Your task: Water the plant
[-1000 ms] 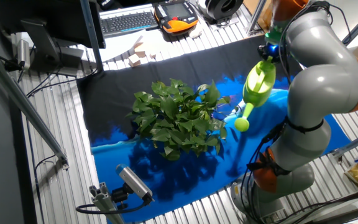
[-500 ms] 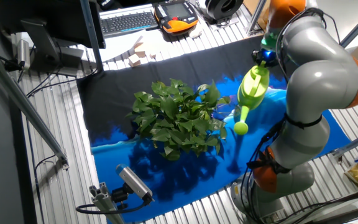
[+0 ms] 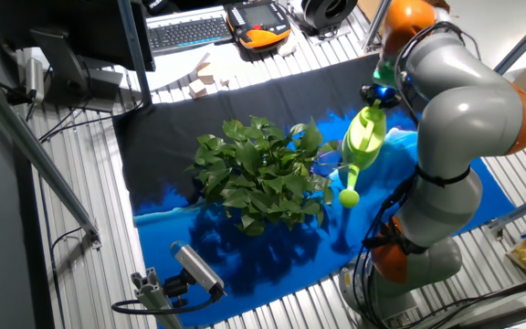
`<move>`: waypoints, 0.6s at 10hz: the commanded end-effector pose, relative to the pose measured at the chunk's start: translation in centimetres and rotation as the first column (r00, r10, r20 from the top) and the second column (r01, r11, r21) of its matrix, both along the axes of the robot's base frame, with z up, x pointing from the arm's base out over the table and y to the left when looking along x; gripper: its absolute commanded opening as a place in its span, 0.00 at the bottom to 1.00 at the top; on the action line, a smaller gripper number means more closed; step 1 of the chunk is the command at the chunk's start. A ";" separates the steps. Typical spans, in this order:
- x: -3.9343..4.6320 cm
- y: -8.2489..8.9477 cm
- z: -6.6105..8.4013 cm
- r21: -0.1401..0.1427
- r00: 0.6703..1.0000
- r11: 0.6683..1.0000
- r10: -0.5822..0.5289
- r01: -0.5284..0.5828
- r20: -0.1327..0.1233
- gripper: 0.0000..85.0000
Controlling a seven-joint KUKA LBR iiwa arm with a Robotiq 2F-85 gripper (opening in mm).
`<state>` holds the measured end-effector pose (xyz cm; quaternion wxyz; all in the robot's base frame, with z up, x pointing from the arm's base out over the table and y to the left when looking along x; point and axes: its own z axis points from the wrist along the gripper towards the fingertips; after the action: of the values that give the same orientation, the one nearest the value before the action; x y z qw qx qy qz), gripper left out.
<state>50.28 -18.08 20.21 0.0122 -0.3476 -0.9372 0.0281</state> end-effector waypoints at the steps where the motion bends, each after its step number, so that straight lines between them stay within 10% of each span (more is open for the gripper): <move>1: -0.19 0.1 -1.3 0.016 1.000 1.000 0.001 -0.001 0.002 0.00; 6: -0.44 0.3 -1.7 0.057 1.000 0.998 0.019 -0.018 -0.015 0.00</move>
<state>49.85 -17.79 18.46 0.0309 -0.3383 -0.9405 0.0015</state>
